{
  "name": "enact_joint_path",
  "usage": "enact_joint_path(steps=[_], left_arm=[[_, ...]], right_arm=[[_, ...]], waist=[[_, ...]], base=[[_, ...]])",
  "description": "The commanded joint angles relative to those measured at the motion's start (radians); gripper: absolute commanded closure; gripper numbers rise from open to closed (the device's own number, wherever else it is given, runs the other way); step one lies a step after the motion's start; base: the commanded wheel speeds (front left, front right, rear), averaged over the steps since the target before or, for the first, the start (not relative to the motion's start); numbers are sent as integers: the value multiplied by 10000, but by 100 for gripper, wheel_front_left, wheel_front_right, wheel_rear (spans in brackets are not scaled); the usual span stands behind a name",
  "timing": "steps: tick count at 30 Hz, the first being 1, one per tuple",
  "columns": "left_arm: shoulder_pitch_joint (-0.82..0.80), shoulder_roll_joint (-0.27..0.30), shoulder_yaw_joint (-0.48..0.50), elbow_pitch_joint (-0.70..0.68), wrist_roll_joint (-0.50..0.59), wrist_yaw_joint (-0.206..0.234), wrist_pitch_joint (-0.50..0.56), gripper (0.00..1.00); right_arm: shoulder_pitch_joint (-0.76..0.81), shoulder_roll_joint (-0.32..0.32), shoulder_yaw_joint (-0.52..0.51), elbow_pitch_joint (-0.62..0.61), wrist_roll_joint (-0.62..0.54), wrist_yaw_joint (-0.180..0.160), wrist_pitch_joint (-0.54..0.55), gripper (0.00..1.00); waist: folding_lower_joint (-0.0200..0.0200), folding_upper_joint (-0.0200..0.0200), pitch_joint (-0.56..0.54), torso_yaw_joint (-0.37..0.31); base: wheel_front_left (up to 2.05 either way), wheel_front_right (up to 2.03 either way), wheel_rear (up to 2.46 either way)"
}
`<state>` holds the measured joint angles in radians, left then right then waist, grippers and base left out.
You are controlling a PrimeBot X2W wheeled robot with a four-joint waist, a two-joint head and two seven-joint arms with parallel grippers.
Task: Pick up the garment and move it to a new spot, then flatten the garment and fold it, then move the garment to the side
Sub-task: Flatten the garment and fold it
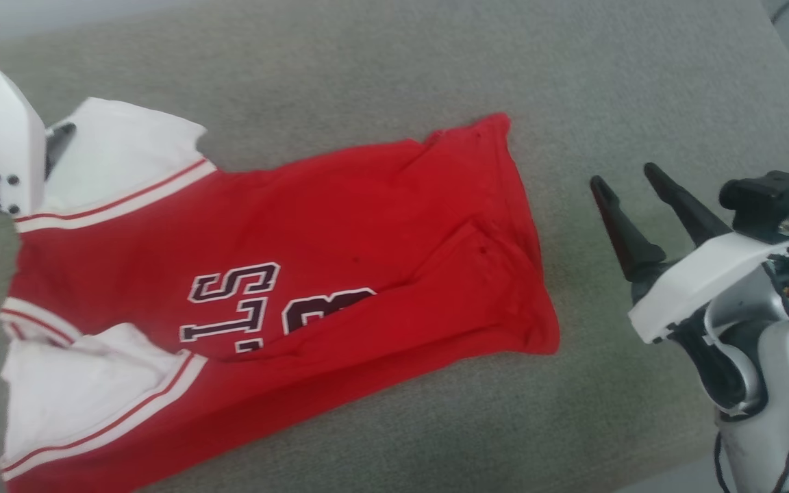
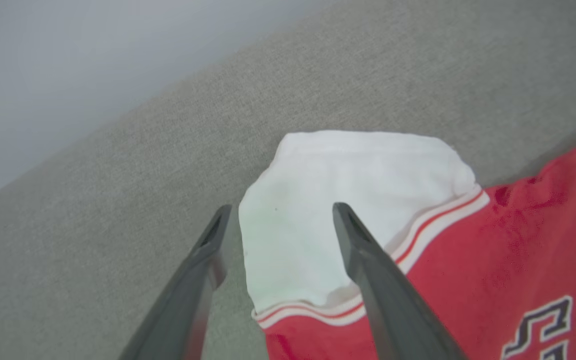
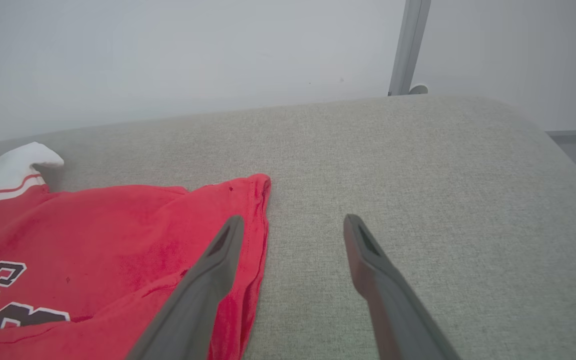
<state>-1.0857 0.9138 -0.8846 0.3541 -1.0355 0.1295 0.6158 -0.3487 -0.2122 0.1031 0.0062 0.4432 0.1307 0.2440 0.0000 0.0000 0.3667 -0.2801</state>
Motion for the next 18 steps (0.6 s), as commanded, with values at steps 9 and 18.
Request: enact_joint_path(steps=[9,18], left_arm=[[-918,-496,-208,2368,330,-720,236,0],[-777,-1387,-391,4307,-176,-829,1242,100]], right_arm=[[-517,67,442,325,218,0,-327,0],[-995,-15,685,366,414,0,102,0]], waist=[[0,0,906,-674],[0,0,1293,-586]], base=[[0,0,0],[0,0,0]])
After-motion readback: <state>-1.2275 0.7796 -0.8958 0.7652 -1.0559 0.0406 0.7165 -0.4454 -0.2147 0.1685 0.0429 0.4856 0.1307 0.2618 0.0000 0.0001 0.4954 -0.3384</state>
